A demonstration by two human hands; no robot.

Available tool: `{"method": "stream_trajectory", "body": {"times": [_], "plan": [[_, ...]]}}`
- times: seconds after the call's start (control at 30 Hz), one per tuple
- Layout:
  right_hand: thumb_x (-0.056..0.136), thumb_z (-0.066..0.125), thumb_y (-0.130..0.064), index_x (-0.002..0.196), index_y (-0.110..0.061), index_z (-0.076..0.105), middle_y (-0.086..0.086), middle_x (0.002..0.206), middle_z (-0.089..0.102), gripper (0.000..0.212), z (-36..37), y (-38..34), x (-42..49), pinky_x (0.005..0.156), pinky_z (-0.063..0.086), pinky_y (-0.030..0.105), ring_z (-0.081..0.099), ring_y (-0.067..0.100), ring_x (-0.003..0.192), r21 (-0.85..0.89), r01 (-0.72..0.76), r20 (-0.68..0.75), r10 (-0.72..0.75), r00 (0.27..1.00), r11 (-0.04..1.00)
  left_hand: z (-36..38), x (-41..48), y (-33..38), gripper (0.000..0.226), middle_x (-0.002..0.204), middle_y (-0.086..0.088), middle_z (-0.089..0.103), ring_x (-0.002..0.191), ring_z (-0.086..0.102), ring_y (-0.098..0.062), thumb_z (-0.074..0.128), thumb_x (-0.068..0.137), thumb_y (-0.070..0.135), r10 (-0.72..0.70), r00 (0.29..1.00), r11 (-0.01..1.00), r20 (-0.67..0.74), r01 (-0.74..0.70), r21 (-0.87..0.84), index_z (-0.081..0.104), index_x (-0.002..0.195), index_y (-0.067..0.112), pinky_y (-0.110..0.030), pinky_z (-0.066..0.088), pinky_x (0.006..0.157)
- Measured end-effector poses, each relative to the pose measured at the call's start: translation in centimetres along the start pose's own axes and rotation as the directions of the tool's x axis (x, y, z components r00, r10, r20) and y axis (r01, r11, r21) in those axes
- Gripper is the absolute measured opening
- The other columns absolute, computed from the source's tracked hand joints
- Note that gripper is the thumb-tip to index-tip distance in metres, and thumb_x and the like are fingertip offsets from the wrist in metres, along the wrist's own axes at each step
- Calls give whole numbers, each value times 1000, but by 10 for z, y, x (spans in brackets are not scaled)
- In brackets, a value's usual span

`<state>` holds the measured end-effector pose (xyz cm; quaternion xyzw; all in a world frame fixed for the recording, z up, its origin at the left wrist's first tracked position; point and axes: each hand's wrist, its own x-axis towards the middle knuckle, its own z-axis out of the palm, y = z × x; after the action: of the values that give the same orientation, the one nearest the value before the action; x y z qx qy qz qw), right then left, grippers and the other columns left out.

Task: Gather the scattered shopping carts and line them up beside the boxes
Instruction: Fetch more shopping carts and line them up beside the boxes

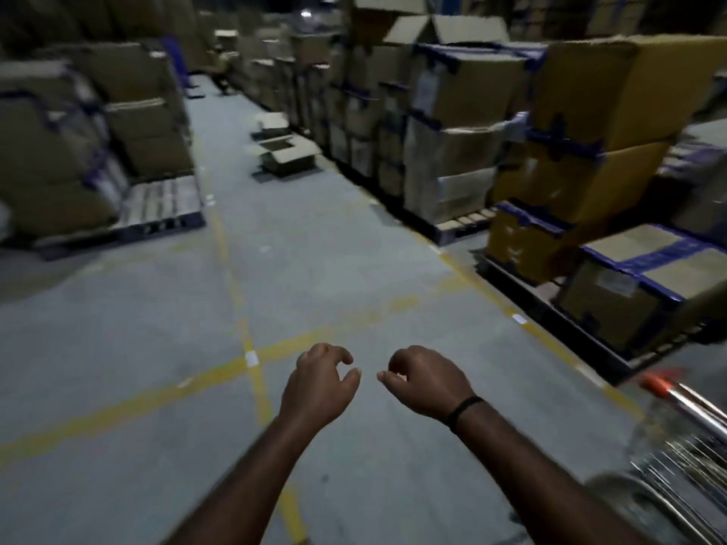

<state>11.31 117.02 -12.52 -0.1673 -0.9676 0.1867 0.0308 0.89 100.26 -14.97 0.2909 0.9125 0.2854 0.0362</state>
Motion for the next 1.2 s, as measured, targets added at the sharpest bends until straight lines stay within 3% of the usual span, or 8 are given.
{"method": "stream_trajectory", "body": {"times": [0.2,0.43,0.63,0.83,1.0,1.2], "plan": [[94,51,-61,110,-28,67,-5,114,65,40,55,-139,43,81,51,32,62,15,101,74,230,107,-237,966,971,-83,-55,-118,31,130,8,55,122,47,-19,61,92,49,-252,960,967,-125,253,-5,63,117,32,-37,46,95],[94,47,-66,133,-25,58,-6,138,59,58,116,-293,47,91,49,33,59,14,116,274,438,225,-500,836,856,-155,-142,-224,30,129,8,58,113,56,-20,63,92,51,-547,785,837,-292,525,-155,64,114,31,-37,49,94],[95,48,-64,131,-25,60,-5,130,62,54,159,-387,40,92,51,36,63,12,106,469,477,292,-640,711,743,-178,-206,-271,22,118,11,61,110,58,-13,64,91,51,-710,588,703,-388,624,-341,65,104,32,-35,50,93],[98,45,-61,106,-28,66,-9,107,67,40,206,-473,40,86,51,36,62,10,91,578,544,333,-784,523,608,-205,-259,-311,22,115,14,62,107,57,-9,64,91,53,-814,347,555,-465,700,-449,65,102,33,-31,49,92],[99,47,-56,97,-27,66,-12,97,68,35,221,-546,42,83,50,31,62,4,88,671,539,358,-859,365,509,-238,-289,-335,20,112,14,63,104,58,-7,65,92,48,-845,88,421,-528,718,-555,68,100,30,-26,44,87],[99,49,-54,90,-29,64,-12,92,68,31,241,-616,46,77,44,24,62,4,91,759,509,351,-914,206,406,-265,-311,-352,18,109,15,64,97,55,6,65,92,48,-818,-125,335,-562,690,-641,68,95,31,-16,40,78]]}}
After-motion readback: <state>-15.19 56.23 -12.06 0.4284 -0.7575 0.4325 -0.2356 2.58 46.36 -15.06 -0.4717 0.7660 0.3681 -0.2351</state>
